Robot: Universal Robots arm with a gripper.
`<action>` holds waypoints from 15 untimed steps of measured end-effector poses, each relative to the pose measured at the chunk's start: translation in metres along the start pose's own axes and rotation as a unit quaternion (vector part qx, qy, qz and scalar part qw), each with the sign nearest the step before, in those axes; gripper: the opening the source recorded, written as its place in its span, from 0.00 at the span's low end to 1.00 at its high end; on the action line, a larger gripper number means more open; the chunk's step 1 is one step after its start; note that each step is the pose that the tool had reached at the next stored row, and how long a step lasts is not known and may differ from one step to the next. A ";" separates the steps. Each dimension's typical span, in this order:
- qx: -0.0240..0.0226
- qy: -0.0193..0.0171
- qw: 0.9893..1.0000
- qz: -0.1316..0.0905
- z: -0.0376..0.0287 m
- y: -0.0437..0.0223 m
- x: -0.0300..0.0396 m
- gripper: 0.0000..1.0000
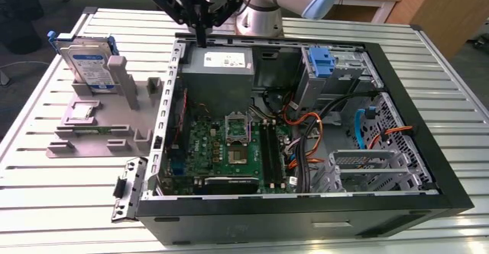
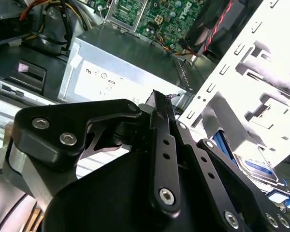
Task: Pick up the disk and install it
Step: 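Reach for the disk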
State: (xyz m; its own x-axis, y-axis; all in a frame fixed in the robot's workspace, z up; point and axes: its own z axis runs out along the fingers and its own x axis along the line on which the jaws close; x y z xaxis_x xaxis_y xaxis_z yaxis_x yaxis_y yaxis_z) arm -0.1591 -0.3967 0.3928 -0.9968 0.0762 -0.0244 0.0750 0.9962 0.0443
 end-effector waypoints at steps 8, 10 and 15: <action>0.000 0.000 1.000 0.000 0.0007 0.0087 0.0080 0.11; 0.000 0.000 1.000 0.000 0.0011 0.0133 0.0100 0.11; 0.000 0.000 1.000 0.000 0.0018 0.0215 0.0165 0.11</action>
State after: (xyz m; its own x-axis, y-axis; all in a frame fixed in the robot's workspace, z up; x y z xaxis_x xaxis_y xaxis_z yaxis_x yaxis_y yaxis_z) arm -0.1739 -0.3740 0.3915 -0.9968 0.0761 -0.0245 0.0750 0.9962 0.0443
